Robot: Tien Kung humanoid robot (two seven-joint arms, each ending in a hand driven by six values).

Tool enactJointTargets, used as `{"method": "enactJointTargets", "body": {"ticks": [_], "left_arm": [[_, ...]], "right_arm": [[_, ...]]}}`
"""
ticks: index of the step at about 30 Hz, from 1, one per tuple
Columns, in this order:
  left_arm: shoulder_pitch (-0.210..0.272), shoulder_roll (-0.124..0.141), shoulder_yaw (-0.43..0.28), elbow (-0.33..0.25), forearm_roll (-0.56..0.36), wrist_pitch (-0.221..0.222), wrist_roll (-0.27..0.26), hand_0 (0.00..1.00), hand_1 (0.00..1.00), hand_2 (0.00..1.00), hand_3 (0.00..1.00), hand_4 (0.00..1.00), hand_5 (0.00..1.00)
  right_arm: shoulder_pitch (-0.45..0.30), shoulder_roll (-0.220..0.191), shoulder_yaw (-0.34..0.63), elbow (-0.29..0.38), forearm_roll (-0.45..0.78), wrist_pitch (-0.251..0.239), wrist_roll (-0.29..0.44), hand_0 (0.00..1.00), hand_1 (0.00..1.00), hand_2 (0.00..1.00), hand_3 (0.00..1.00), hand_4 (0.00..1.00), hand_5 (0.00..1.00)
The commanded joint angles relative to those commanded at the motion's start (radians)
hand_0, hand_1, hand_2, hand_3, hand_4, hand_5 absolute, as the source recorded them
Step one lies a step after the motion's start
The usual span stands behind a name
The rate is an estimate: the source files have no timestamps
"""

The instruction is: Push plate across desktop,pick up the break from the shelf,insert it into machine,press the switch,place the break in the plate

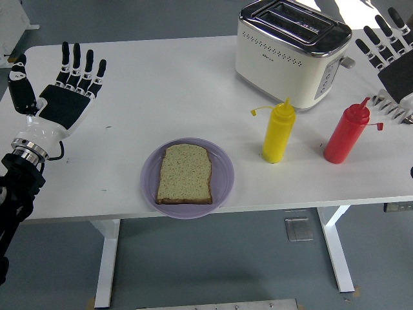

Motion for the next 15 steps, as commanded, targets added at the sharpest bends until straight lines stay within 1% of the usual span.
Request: {"method": "enactJointTargets", "body": {"ticks": [15], "left_arm": [[-0.001,-0.005,-0.011,0.014,-0.007,0.000,0.002,0.805,0.743,0.708,0.739,0.787,0.998]], "right_arm": [[-0.001,0.007,-0.007,-0.009,-0.002,0.001,0.003,0.836,0.783,0.770,0.744,0.751,0.588]]}}
